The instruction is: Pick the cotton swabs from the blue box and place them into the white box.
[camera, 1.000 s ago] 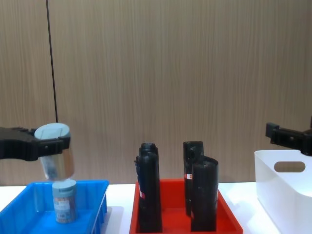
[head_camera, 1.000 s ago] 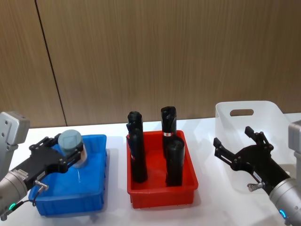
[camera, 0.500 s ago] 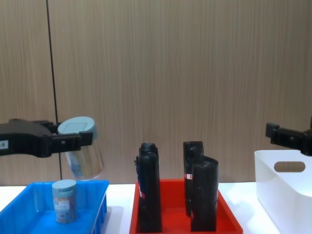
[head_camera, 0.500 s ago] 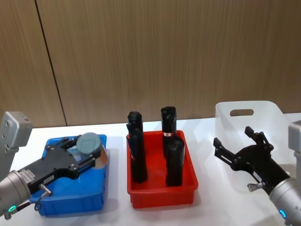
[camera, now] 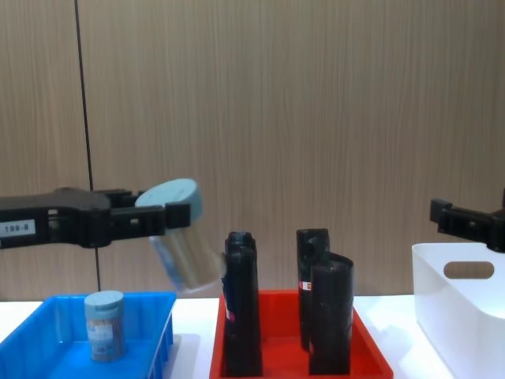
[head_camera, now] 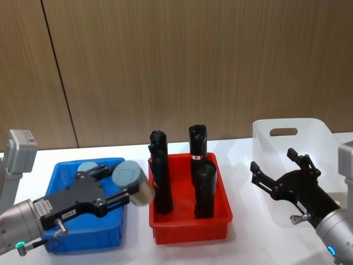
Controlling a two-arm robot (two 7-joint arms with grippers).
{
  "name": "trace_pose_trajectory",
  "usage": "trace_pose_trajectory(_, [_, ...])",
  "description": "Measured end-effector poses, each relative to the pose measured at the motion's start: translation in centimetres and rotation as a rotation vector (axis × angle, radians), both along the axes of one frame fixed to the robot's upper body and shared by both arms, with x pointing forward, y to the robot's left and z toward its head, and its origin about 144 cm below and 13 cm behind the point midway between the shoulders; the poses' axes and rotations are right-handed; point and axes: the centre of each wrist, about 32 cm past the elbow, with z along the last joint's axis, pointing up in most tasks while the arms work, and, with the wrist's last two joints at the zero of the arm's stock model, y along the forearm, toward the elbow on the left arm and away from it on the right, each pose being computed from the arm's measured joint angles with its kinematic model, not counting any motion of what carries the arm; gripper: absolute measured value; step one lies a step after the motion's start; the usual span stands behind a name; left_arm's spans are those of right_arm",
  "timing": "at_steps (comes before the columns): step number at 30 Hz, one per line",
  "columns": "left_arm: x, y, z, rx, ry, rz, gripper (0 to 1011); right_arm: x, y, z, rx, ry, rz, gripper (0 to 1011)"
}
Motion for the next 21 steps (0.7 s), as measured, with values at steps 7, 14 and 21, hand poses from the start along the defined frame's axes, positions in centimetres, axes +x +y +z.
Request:
trace_pose_trajectory(7, [0.9, -0.5, -0.2, -0.068, 0.012, -0.106, 668, 0.0, 0.0, 0.0, 0.0, 0.0, 0.0, 1002])
trace_pose_trajectory(14, [1.6, -1.0, -0.3, -0.105, 0.018, -0.169, 668, 0.0, 0.0, 0.0, 0.0, 0.0, 0.0, 1002])
trace_pose_trajectory(21, [1.9, -1.2, -0.4, -0.113, 0.031, -0.194, 668, 0.0, 0.0, 0.0, 0.0, 0.0, 0.0, 1002])
